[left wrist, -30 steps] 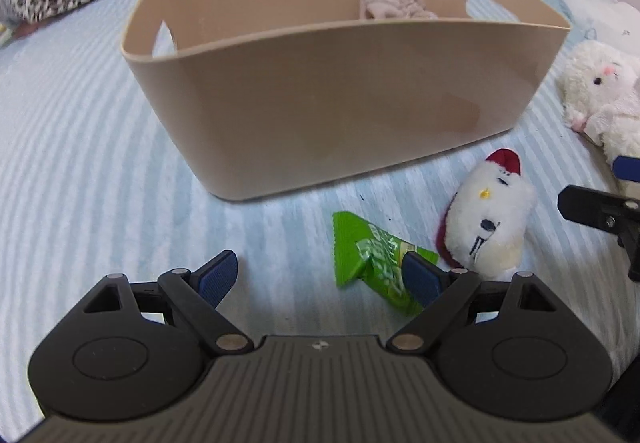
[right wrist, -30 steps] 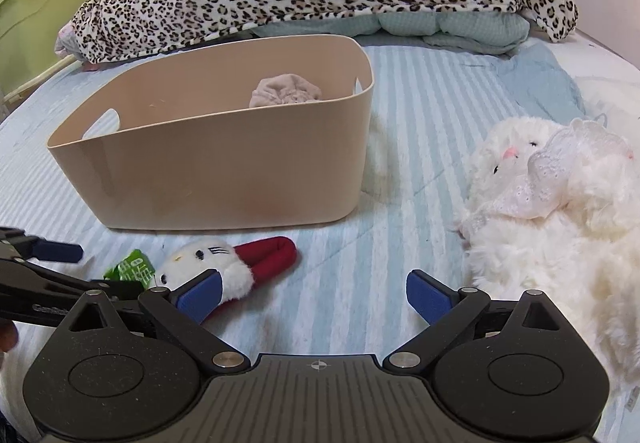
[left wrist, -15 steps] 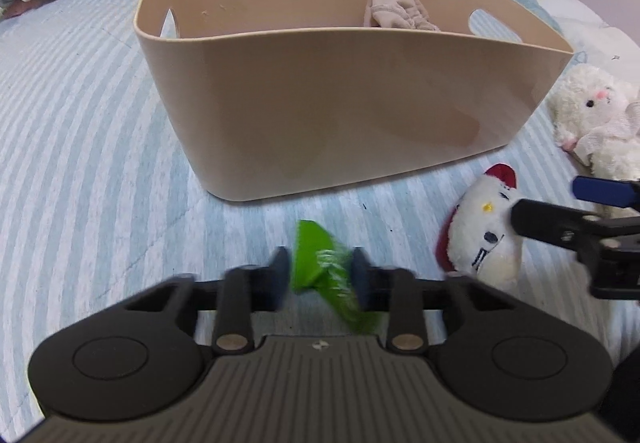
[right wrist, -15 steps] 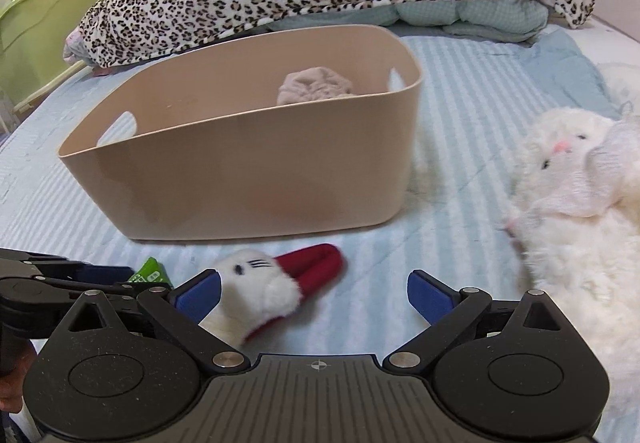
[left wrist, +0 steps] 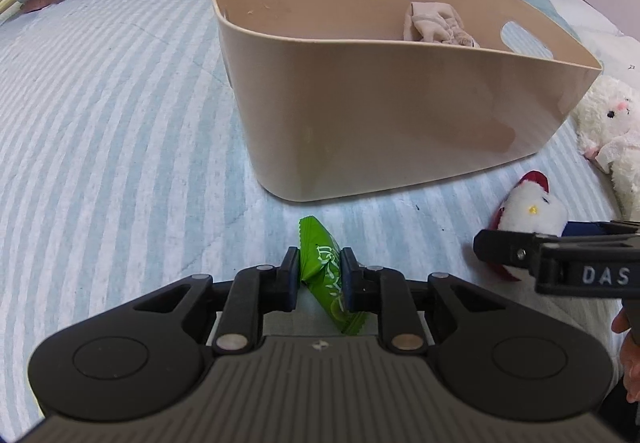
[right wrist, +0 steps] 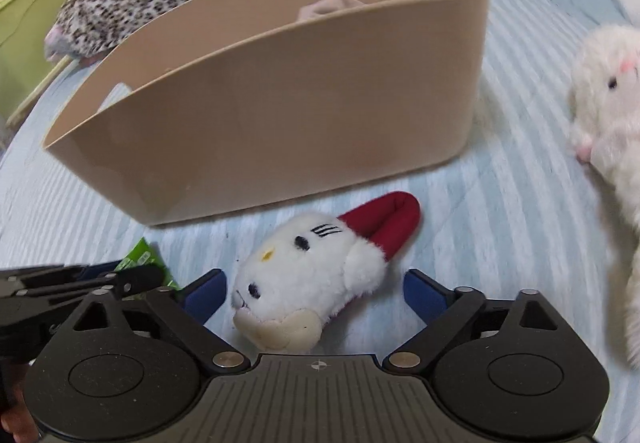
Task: Organize objects
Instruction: 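Grasp the green candy packet with left gripper while right grasps Hello Kitty plush, then carry both items over the basket and release them inside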
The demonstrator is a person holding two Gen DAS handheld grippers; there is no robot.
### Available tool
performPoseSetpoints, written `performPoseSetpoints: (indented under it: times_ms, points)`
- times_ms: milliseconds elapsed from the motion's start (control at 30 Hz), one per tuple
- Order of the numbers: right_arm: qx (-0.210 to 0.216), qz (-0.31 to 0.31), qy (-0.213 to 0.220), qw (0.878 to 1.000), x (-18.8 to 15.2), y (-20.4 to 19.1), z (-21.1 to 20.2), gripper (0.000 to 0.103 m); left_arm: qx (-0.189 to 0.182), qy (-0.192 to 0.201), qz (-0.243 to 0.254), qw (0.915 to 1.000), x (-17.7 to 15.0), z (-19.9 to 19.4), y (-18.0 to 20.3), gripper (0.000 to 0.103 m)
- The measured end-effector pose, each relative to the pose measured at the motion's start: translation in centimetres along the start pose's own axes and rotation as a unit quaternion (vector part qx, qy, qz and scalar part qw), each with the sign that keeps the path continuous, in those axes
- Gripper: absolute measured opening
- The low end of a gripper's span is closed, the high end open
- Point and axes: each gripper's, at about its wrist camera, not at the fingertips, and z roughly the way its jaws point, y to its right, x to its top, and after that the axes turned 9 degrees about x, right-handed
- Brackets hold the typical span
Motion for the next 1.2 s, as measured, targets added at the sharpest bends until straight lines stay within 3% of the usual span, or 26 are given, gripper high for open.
performPoseSetpoints:
  times_ms: [100, 267, 433, 800, 1200]
  points:
    - [-0.006, -0.011, 0.005, 1.000, -0.1, 0.0, -0.2, 0.065, 0.002, 0.005, 0.003, 1.0000, 0.0, -0.3, 0.1, 0.021]
    - [-0.006, -0.018, 0.007, 1.000, -0.3, -0.1, -1.1, 0.050, 0.001, 0.040, 0.011, 0.9992, -0.6, -1.7, 0.0, 0.020]
    - [-0.012, -0.036, 0.017, 0.999, -1.0, -0.4, -2.5, 0.048, -0.005, 0.055, 0.017, 0.9984, -0.6, -2.6, -0.3, 0.020]
    - [0.019, -0.039, 0.061, 0.997, -1.0, -1.2, -7.2, 0.047, -0.016, 0.088, 0.018, 0.9958, -0.7, -5.1, -1.1, 0.020]
    - [0.030, -0.103, 0.144, 0.984, 1.6, -2.7, -12.6, 0.047, -0.034, 0.180, -0.001, 0.9831, 2.0, -11.4, -2.2, 0.020]
